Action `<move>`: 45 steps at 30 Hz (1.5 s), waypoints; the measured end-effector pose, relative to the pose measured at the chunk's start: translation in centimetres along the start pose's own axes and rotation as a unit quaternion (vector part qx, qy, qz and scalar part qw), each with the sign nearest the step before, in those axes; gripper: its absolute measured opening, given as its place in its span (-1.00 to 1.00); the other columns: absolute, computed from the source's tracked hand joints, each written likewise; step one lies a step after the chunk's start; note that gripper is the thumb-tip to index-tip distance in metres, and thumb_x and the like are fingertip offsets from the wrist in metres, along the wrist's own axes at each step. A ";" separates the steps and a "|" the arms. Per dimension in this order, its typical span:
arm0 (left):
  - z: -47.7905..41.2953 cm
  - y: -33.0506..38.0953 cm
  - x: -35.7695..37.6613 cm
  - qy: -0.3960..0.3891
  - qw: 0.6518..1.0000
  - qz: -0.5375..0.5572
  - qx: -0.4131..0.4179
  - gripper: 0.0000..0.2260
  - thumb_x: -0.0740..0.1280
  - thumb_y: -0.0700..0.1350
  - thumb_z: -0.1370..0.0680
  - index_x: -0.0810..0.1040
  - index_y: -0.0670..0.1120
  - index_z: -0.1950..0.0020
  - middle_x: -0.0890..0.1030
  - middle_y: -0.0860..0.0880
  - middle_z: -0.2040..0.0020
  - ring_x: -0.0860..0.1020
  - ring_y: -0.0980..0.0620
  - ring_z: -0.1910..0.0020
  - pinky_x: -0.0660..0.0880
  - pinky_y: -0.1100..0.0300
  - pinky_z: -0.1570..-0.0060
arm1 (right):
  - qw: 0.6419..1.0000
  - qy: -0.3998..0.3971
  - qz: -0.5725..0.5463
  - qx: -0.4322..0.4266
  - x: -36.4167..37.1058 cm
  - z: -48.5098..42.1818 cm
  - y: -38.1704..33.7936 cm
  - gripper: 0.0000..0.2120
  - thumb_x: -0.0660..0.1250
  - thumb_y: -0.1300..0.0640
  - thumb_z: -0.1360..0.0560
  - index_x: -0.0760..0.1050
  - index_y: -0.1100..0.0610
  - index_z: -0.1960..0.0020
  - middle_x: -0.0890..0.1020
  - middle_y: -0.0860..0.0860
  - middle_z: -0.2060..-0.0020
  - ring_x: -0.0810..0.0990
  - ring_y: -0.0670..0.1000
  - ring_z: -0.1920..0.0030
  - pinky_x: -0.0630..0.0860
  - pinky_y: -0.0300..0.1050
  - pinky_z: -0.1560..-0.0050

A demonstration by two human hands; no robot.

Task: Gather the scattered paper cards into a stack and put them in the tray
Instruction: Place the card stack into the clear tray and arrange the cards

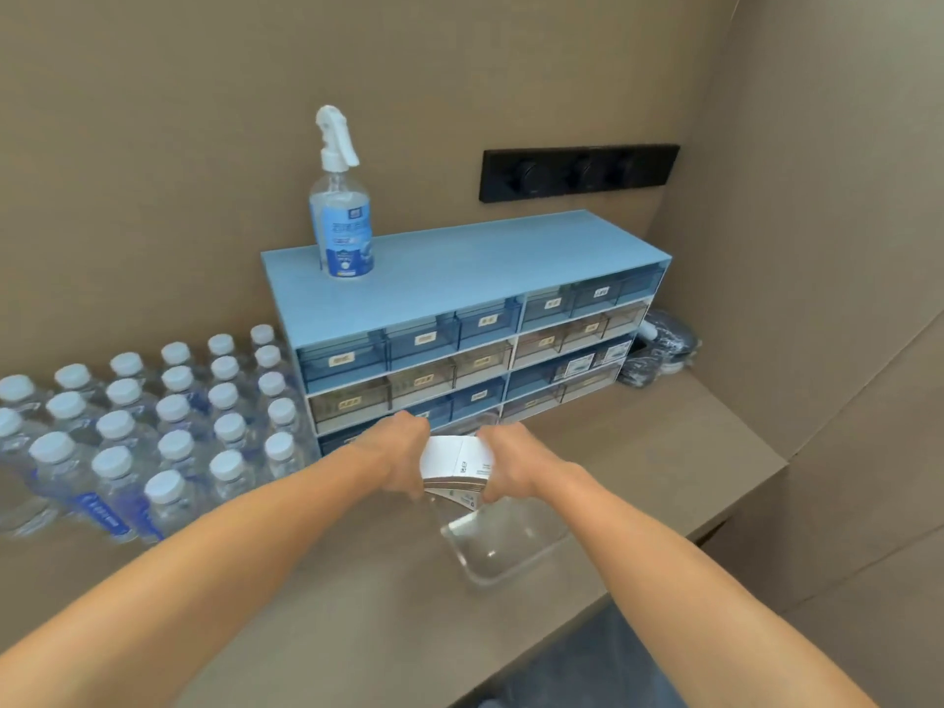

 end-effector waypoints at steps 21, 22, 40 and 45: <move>-6.9 1.6 9.3 0.002 0.983 -0.049 -0.178 -0.42 0.48 0.22 -0.20 0.56 0.00 -0.15 0.62 0.01 -0.05 0.33 -0.08 -0.25 0.26 -0.04 -0.24 | 0.960 -0.012 0.207 -0.189 3.5 -6.9 5.5 -0.60 0.53 0.02 -0.33 0.52 0.13 -0.09 0.60 0.10 -0.07 0.40 0.15 -0.23 0.34 0.04 -0.16; -6.8 1.6 9.9 0.001 0.982 -0.054 -0.181 -0.43 0.48 0.23 -0.20 0.57 0.00 -0.13 0.63 0.01 -0.04 0.30 -0.08 -0.26 0.19 -0.10 -0.26 | 0.954 -0.010 0.227 -0.197 4.0 -6.9 5.4 -0.62 0.52 -0.01 -0.33 0.53 0.11 -0.07 0.63 0.08 -0.04 0.36 0.15 -0.25 0.29 0.05 -0.14; -5.6 2.3 14.8 -0.089 0.954 -0.092 -0.271 -0.52 0.52 0.03 -0.30 0.56 0.00 -0.19 0.56 -0.02 -0.21 0.24 -0.08 -0.40 -0.03 -0.38 -0.33 | 0.929 -0.058 0.310 -0.194 10.2 -6.9 6.3 -0.51 0.46 0.12 -0.30 0.44 0.06 -0.21 0.63 0.03 -0.10 0.43 0.12 -0.26 0.21 0.21 -0.26; -5.8 2.0 14.7 -0.062 0.958 -0.097 -0.263 -0.54 0.44 -0.11 -0.37 0.53 -0.03 -0.27 0.53 -0.04 -0.27 0.26 -0.09 -0.38 0.05 -0.31 -0.35 | 0.927 -0.055 0.311 -0.203 10.4 -7.2 6.3 -0.49 0.49 0.08 -0.28 0.45 0.09 -0.19 0.63 0.05 -0.09 0.46 0.12 -0.22 0.26 0.15 -0.20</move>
Point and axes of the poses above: each hand's wrist, its own z-axis away from the middle knuckle, its own x-axis out of the palm, y = z × x, the point moved 10 cm from there along -z, towards the middle knuckle
